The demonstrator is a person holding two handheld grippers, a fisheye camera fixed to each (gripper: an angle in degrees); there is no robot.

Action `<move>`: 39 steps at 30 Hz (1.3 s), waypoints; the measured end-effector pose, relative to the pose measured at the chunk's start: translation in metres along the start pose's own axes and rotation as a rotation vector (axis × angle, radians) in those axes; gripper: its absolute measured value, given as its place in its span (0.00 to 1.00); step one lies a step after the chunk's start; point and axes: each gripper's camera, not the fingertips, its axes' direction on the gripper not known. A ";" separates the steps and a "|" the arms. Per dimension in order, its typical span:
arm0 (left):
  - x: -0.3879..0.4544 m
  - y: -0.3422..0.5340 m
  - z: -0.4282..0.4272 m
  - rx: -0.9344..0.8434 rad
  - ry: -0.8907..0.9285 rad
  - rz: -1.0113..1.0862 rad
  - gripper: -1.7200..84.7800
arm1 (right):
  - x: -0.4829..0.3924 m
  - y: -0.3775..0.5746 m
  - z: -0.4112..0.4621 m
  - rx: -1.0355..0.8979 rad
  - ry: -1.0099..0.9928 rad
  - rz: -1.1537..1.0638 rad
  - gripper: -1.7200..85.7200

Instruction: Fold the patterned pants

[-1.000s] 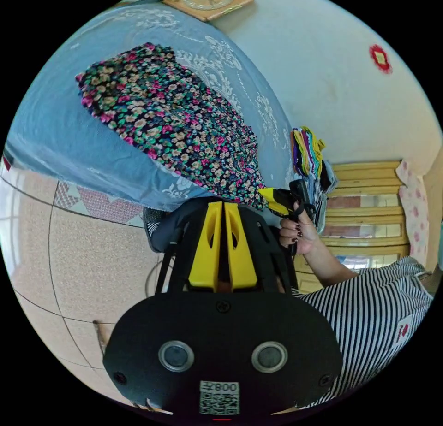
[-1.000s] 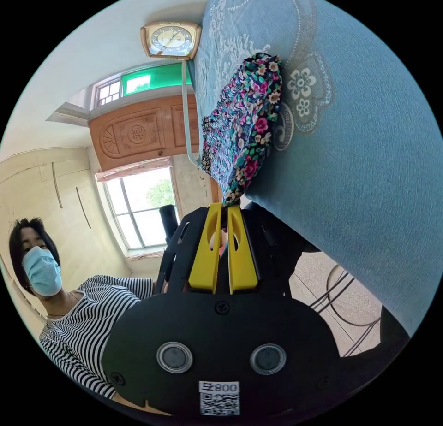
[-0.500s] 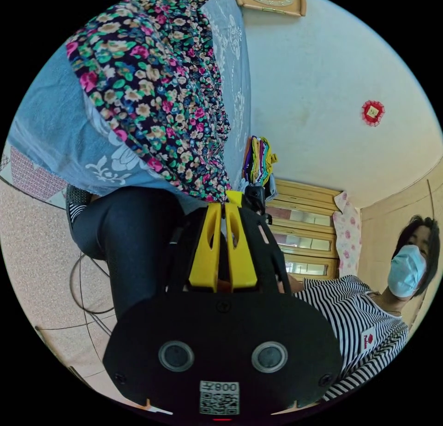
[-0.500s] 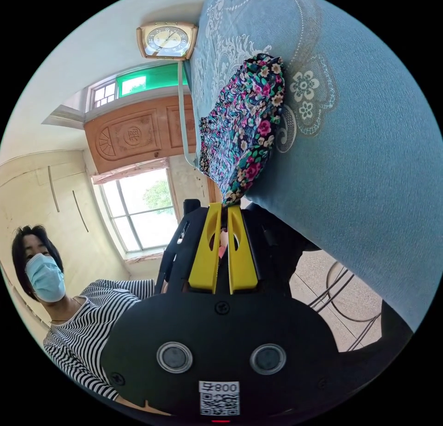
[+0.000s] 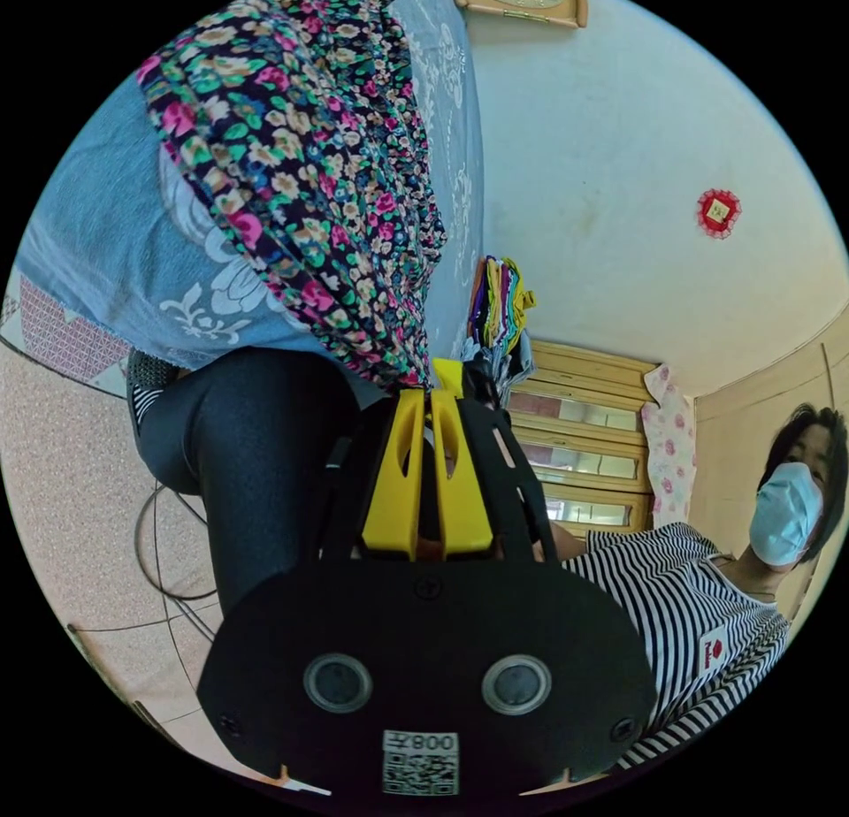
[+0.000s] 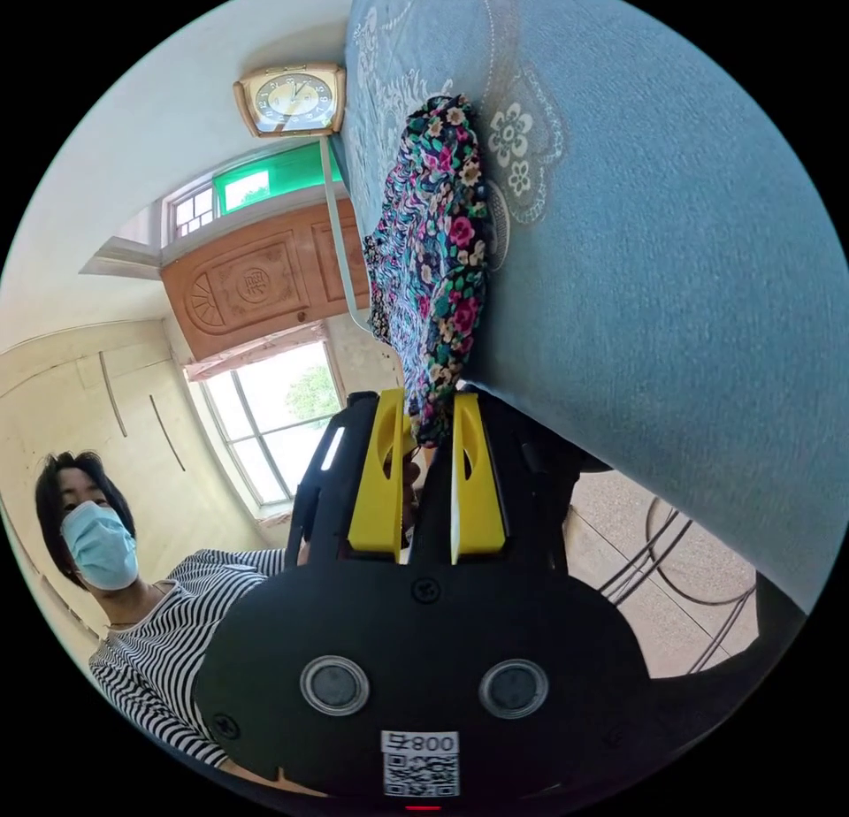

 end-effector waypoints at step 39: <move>0.025 0.018 -0.144 0.700 0.200 -0.208 0.15 | -0.036 0.069 -0.056 -0.006 -0.211 -0.132 0.02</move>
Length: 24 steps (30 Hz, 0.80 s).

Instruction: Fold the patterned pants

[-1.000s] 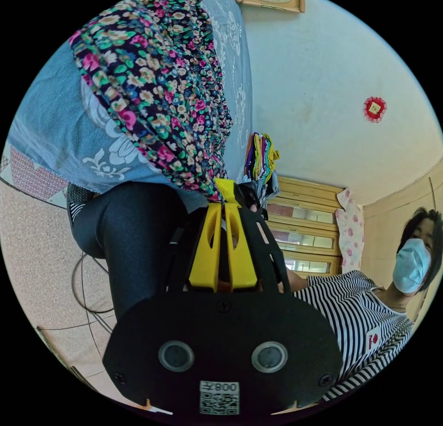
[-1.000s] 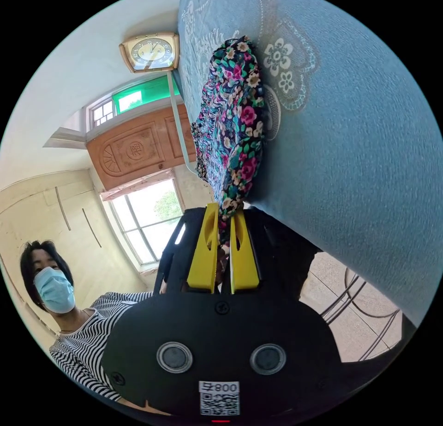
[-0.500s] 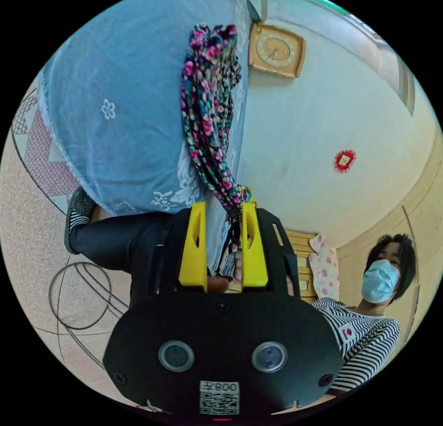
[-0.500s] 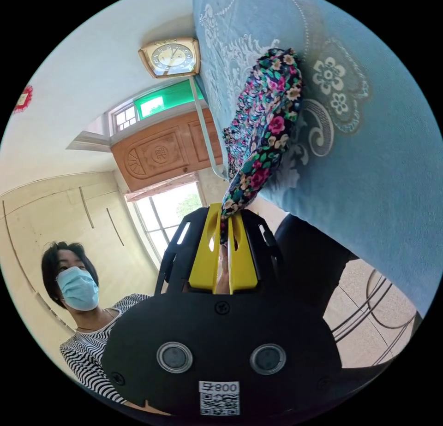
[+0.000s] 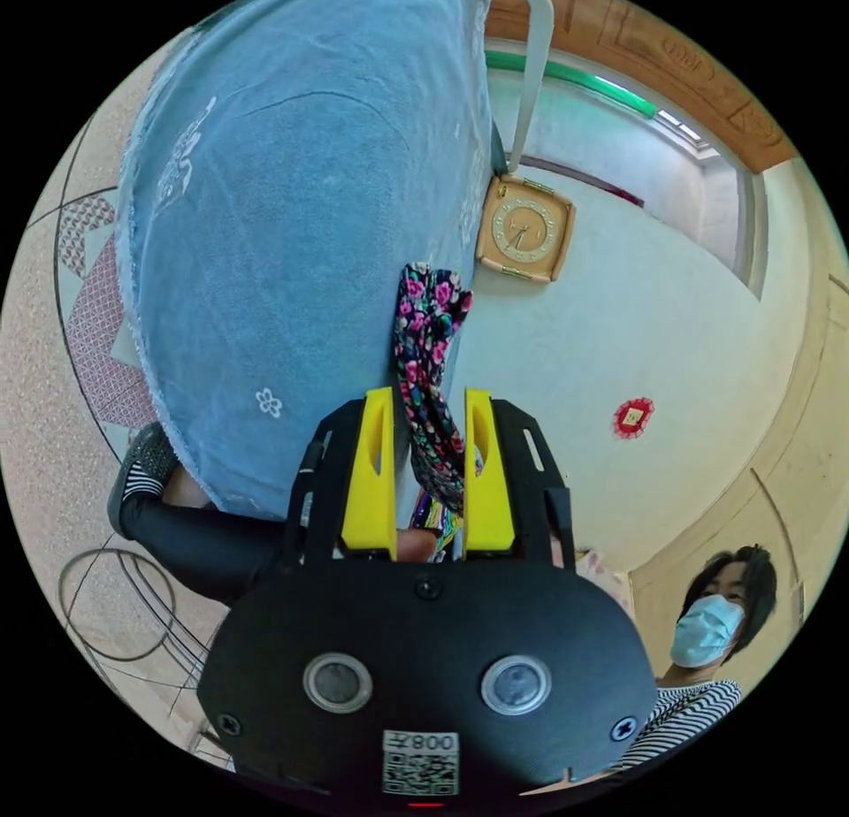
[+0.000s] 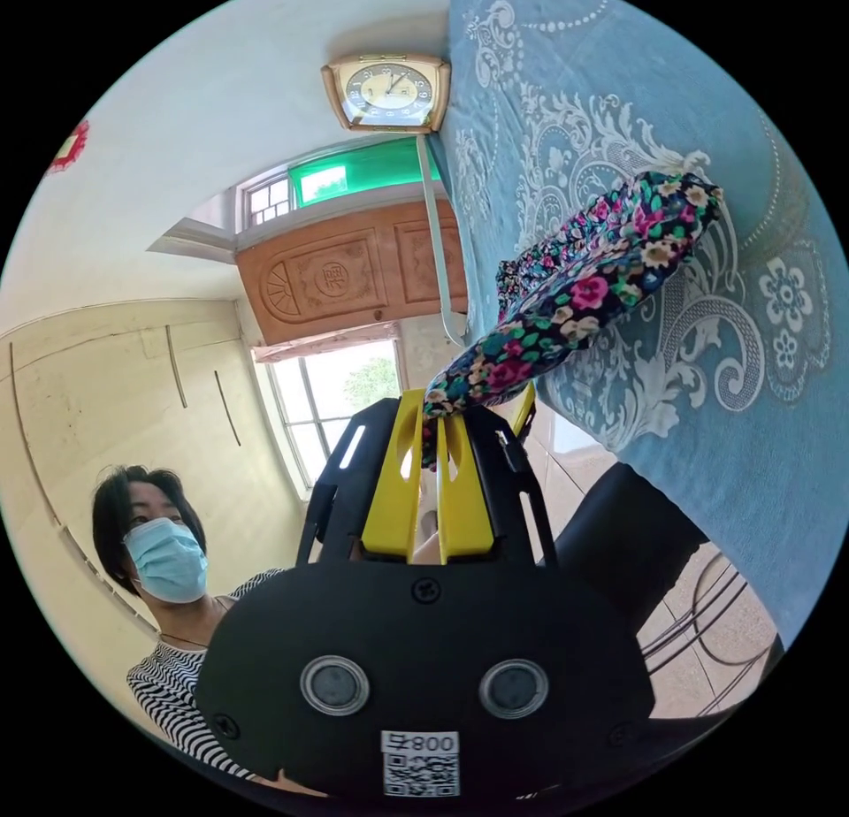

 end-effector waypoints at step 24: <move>0.300 0.171 0.093 -0.327 -0.080 0.490 0.06 | -0.032 0.252 -0.185 0.144 0.031 -0.204 0.02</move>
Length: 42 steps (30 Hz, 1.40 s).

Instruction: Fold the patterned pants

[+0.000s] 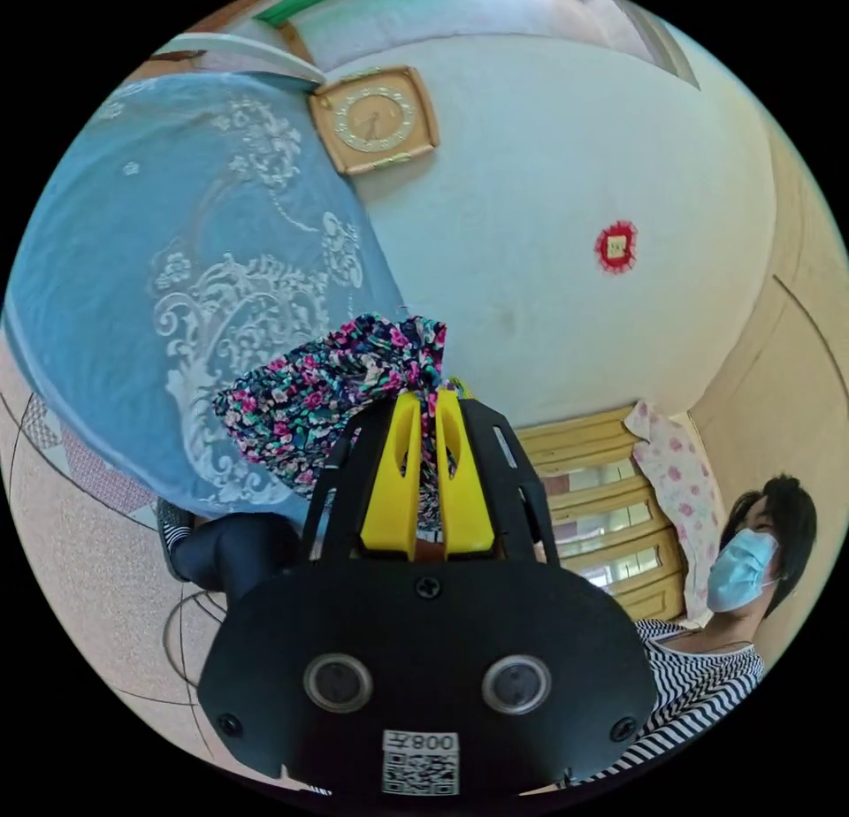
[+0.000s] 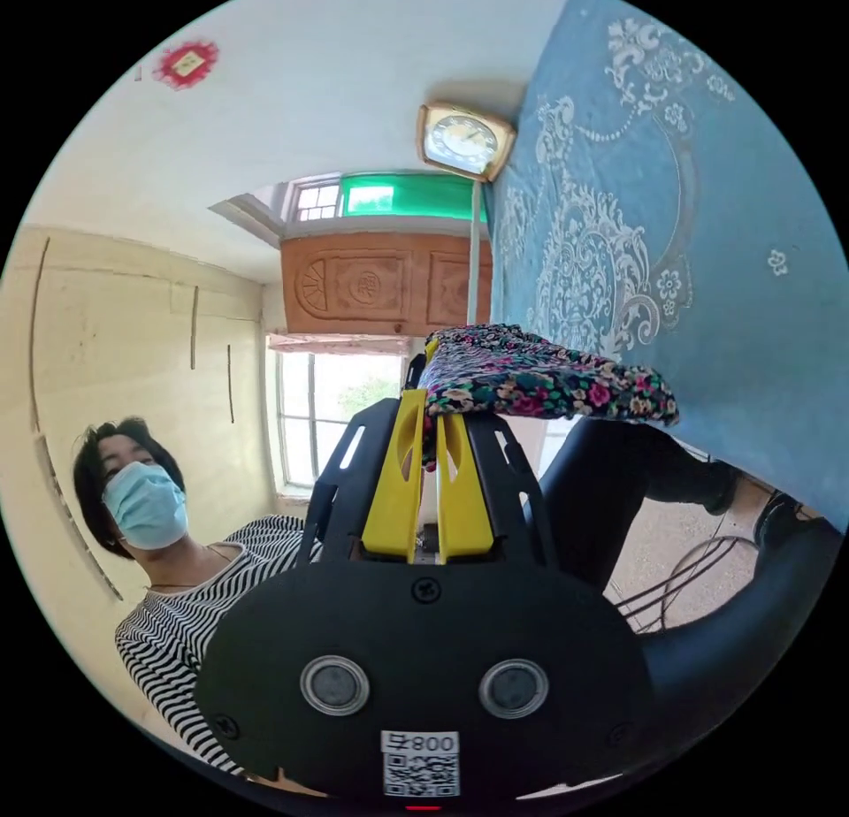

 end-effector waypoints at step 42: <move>0.546 0.146 0.721 -1.071 -0.061 0.539 0.05 | 0.045 0.343 -0.565 0.828 0.307 0.147 0.04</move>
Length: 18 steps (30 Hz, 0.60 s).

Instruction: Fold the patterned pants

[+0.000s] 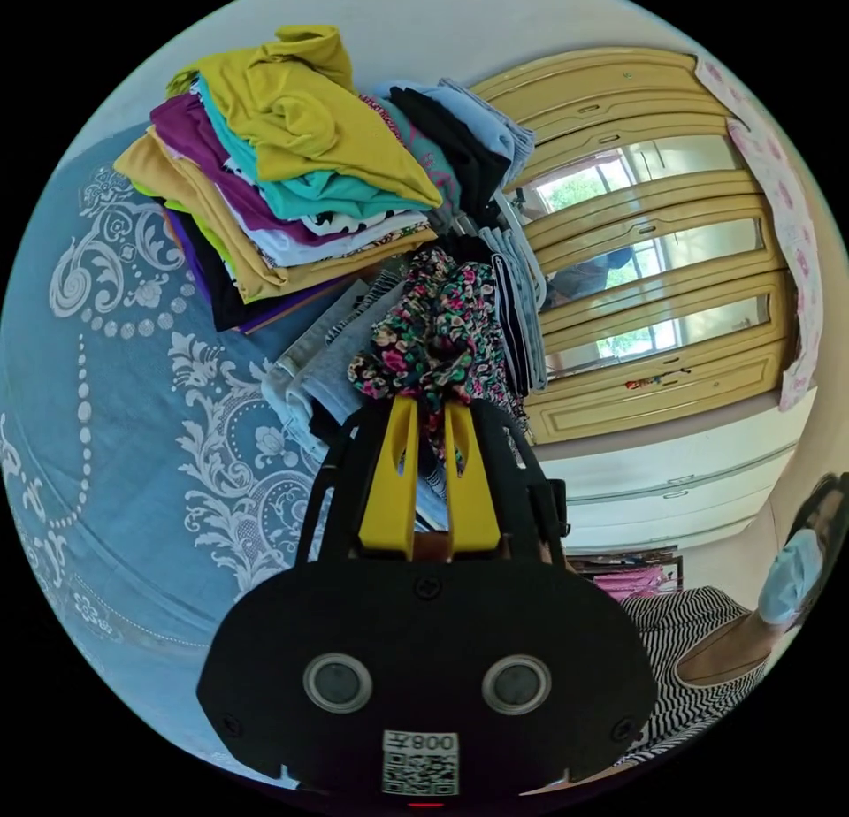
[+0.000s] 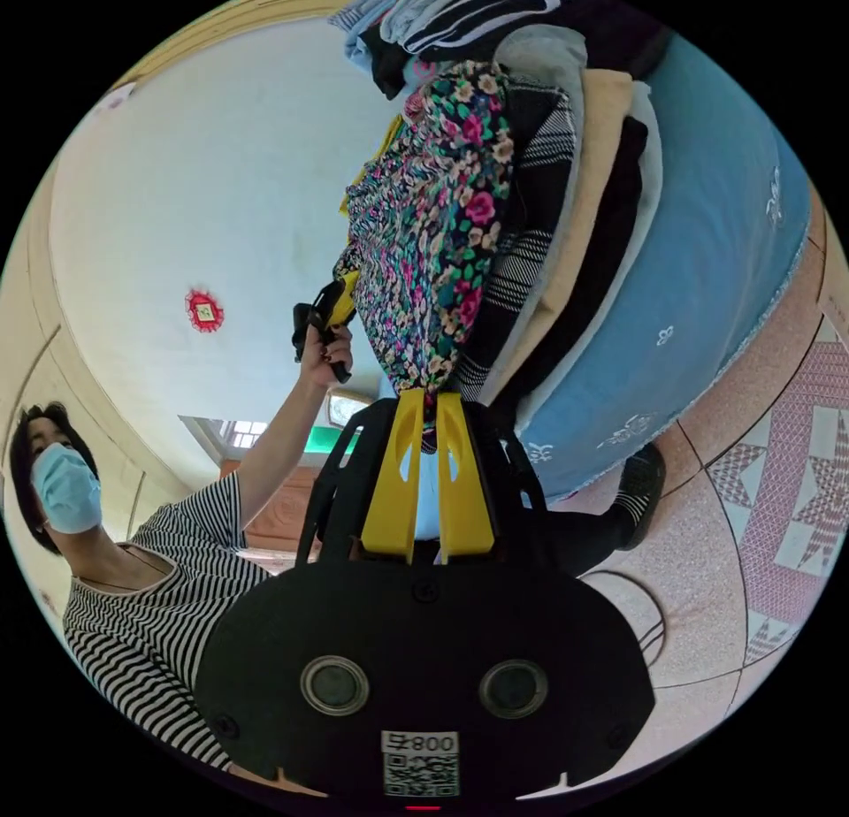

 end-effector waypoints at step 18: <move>0.171 -0.044 0.002 0.290 -0.311 0.230 0.02 | -0.055 0.005 -0.100 0.283 0.142 -0.143 0.02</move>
